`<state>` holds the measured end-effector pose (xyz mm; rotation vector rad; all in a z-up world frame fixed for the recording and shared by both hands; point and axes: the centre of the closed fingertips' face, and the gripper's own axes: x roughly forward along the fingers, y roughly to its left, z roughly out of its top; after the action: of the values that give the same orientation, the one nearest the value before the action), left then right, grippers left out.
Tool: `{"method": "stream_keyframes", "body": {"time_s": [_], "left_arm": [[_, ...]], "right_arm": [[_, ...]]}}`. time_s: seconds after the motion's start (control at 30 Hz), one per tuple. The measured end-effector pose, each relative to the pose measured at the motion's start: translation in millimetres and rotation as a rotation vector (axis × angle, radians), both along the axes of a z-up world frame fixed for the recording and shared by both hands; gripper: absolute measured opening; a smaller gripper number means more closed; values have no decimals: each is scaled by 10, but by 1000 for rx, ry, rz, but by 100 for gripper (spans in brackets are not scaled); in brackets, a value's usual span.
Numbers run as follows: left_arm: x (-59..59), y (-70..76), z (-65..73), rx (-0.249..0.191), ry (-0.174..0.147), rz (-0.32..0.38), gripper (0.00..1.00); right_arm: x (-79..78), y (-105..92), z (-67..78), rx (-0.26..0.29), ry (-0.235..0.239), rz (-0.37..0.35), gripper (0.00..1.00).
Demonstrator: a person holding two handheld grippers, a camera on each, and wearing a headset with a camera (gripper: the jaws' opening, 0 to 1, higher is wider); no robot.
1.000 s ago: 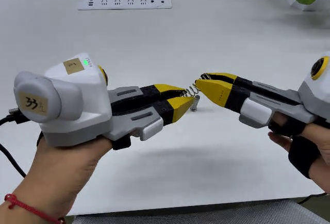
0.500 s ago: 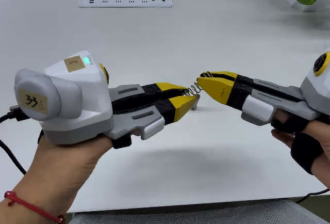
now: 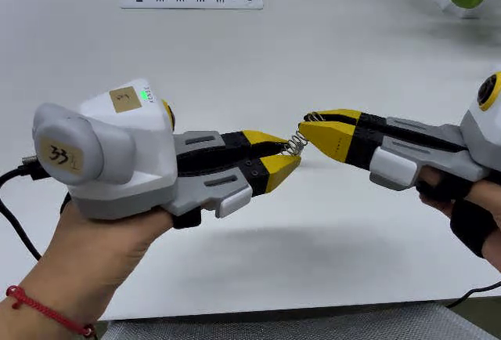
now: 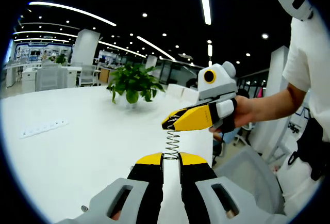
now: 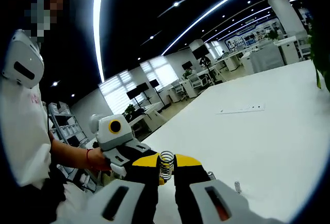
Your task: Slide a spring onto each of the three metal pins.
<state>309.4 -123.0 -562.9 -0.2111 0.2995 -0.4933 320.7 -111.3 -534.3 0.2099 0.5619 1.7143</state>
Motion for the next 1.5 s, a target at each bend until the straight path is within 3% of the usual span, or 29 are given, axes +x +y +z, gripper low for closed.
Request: {"method": "stream_keyframes", "body": {"time_s": [0.43, 0.63, 1.03, 1.5], "left_arm": [[-32, -92, -56, 79, 12, -53, 13], [-42, -101, -62, 85, 10, -59, 12], [-42, -102, -52, 73, 6, -61, 11], [-60, -115, -50, 64, 7, -72, 10]], "right_arm": [[-115, 22, -17, -66, -168, 105, 11], [-173, 30, -21, -88, -227, 141, 11], [-153, 20, -18, -104, -281, 162, 11], [-217, 0, -10, -133, -305, 223, 17]]}}
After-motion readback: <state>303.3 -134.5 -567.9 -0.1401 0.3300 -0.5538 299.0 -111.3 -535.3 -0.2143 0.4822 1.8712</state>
